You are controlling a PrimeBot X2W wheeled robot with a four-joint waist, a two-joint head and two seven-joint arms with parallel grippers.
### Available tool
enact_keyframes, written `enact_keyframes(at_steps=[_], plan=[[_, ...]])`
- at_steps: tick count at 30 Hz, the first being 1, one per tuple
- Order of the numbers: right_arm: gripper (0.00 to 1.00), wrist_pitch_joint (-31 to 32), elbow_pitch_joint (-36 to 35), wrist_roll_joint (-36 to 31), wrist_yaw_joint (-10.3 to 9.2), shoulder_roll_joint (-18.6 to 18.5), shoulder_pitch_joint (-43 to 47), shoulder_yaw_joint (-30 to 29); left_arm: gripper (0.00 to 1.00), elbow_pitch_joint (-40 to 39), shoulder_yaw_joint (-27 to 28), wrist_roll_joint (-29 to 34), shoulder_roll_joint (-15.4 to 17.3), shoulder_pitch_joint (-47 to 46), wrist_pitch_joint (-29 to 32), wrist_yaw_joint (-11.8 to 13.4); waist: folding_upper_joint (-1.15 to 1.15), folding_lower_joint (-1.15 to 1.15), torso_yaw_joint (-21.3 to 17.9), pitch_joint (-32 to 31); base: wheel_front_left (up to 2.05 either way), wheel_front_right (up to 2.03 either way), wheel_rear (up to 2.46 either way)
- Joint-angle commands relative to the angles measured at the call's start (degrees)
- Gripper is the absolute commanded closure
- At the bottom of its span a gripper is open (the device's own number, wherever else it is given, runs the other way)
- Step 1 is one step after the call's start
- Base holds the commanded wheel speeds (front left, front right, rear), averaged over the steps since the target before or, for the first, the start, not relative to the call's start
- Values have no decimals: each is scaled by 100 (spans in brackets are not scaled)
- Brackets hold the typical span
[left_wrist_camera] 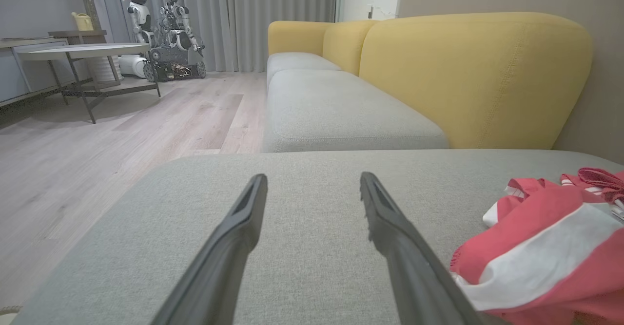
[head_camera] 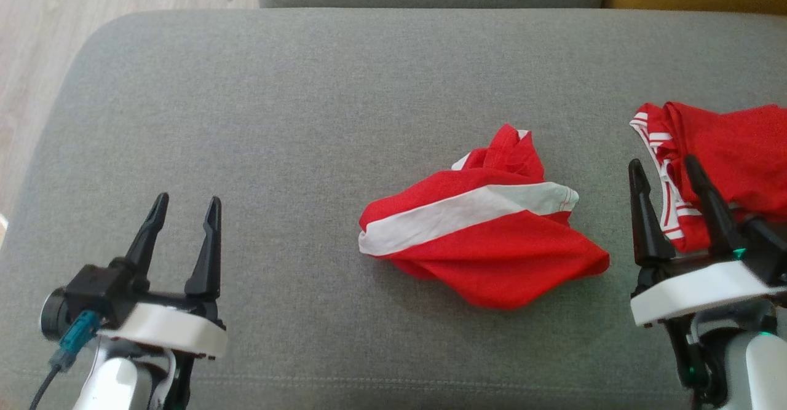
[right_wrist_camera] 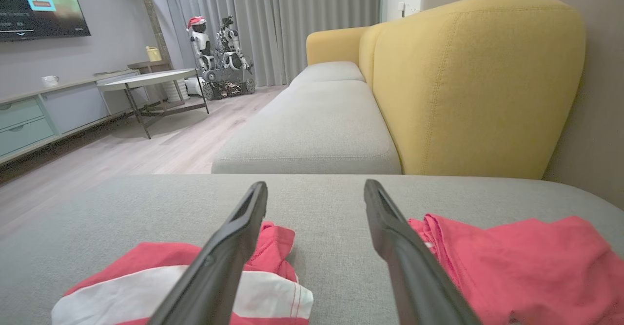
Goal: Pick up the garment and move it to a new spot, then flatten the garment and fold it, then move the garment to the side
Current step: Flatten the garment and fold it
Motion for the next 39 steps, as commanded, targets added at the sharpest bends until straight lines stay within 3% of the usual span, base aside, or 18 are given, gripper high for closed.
enact_keyframes(at_steps=[1, 20, 26, 32, 39], plan=[[0, 55, -260, -37, -4, -25, -50, 165, 0, -208, 200, 10, 149, -144, 7, 47, 0, 0, 18, -27, 0, 0, 0], [0, 145, -292, 39, -4, -25, 77, 140, 0, -273, 92, -30, 192, -103, 120, 106, 0, 0, 43, -55, 0, 0, 0], [0, 154, -294, 62, -4, -25, 22, 180, 0, -128, -230, -109, 102, -446, 274, -200, 0, 0, 21, 41, 0, 0, 0], [0, 147, -284, 70, -4, -25, -86, 300, 0, 351, -940, -437, -286, -874, 610, -665, 0, 0, -125, 223, 0, 0, 0], [0, 128, -241, 95, -4, -25, -215, 363, 0, 1233, -1579, -982, -541, -1245, 811, -818, 0, 0, -364, 460, 0, 0, 0]])
